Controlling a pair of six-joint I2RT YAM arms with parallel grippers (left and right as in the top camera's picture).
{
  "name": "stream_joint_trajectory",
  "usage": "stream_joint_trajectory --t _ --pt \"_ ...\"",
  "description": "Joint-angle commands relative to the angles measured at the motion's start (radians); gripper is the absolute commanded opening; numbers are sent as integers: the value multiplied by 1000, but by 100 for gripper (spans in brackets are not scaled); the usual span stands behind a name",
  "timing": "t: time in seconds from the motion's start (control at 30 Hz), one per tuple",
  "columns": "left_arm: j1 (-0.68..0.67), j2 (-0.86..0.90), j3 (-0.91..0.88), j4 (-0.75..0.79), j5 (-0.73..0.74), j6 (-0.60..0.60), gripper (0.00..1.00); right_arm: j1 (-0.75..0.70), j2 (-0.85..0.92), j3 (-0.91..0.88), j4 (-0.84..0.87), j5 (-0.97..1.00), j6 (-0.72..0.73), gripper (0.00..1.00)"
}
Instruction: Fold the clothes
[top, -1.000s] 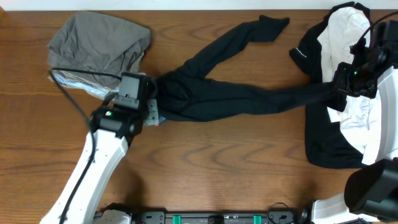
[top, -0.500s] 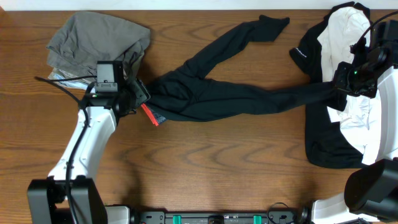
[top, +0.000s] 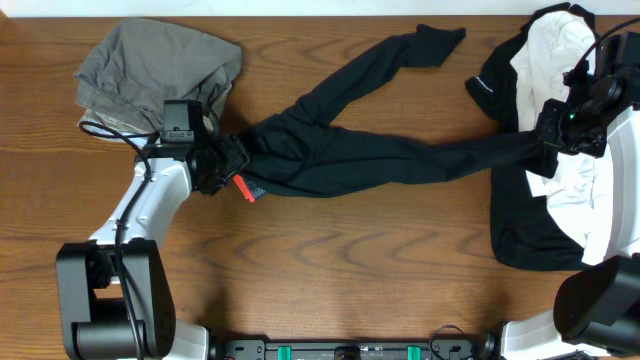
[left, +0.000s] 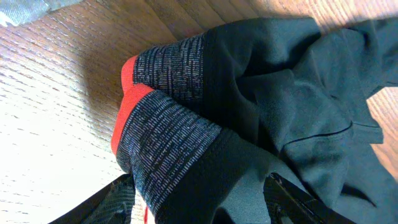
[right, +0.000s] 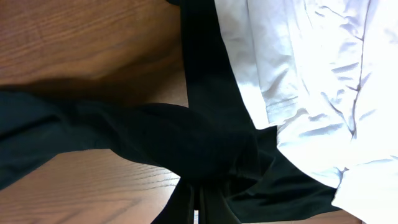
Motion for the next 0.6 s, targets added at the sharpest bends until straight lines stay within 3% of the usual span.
stream_joint_trajectory --t 0.0,0.13,0.37,0.47,0.57 --pt "11 4 -4 -11 27 -4 68 -8 3 1 3 6 1 1" --pt "31 3 -4 -18 50 78 68 -8 3 1 3 6 1 1" --pt "61 3 -4 -30 47 365 68 -8 3 1 14 5 2 1" --pt "61 3 -4 -53 47 352 67 -8 3 0 13 5 2 1" --pt "70 3 -4 -64 47 238 67 -8 3 0 13 5 1 1"
